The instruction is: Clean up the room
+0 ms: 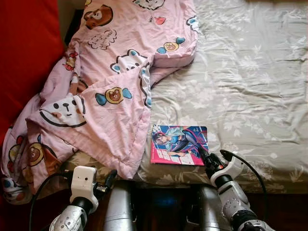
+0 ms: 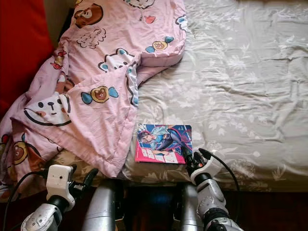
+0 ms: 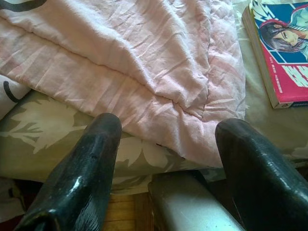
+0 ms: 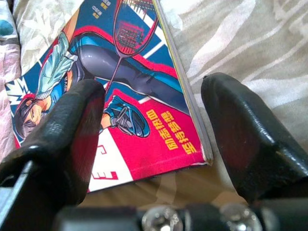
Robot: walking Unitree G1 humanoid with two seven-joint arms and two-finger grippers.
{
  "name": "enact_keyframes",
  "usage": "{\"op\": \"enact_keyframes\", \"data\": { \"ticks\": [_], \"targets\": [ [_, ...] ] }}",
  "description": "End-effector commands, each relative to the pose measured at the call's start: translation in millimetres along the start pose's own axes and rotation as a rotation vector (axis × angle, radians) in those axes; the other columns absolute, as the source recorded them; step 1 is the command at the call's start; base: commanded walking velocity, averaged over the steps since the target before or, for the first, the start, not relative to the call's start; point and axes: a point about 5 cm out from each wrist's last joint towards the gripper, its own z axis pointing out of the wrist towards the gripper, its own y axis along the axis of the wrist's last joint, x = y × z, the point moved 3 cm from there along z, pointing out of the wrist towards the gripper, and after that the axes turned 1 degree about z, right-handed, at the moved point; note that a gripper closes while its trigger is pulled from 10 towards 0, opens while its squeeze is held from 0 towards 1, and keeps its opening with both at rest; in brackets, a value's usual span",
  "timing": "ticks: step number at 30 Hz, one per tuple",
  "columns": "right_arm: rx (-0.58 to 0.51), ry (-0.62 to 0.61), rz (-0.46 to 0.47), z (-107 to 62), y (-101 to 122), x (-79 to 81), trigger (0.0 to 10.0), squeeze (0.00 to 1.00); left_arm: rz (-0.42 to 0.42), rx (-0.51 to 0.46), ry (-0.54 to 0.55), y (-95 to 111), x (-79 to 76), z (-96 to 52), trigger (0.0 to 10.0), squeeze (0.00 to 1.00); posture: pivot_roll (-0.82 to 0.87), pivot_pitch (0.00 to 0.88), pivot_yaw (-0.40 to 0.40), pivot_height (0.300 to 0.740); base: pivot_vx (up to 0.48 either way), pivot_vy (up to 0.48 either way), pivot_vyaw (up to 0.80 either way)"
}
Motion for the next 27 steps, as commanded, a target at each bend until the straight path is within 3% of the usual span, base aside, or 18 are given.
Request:
{"op": "enact_keyframes", "data": {
  "ticks": [1,11,16,18,23,27],
  "targets": [
    [0.056,-0.043,0.069,-10.8,-18.6,-11.6,10.0,0.0,0.005,0.039,0.011,-7.4,4.3,-8.5,10.0,0.0,0.22,0.357,0.063,0.601,0.0,0.0,0.0],
    [0.111,0.009,0.179,-13.8,-32.1,-6.8,10.0,0.0,0.007,0.042,0.009,-5.9,4.9,-12.9,10.0,0.0,0.23,0.364,0.07,0.601,0.0,0.0,0.0],
    [0.113,-0.038,0.193,-15.8,-32.2,-13.3,10.0,0.0,0.008,0.046,0.008,-5.3,4.5,-14.4,10.0,0.0,0.24,0.367,0.074,0.601,0.0,0.0,0.0],
    [0.086,-0.064,0.257,-16.7,-29.6,-17.3,10.0,0.0,0.009,0.049,0.005,-4.9,4.0,-15.1,10.0,0.0,0.24,0.371,0.074,0.601,0.0,0.0,0.0],
    [0.067,-0.142,0.319,-20.1,-28.5,-27.6,10.0,0.0,0.007,0.05,0.006,-4.2,3.2,-16.9,10.0,0.0,0.25,0.376,0.074,0.601,0.0,0.0,0.0],
    [0.108,-0.209,0.279,-21.5,-33.6,-31.9,10.0,0.0,0.007,0.055,0.009,-3.8,3.8,-19.1,10.0,0.0,0.25,0.381,0.073,0.601,0.0,0.0,0.0]
  ]
}}
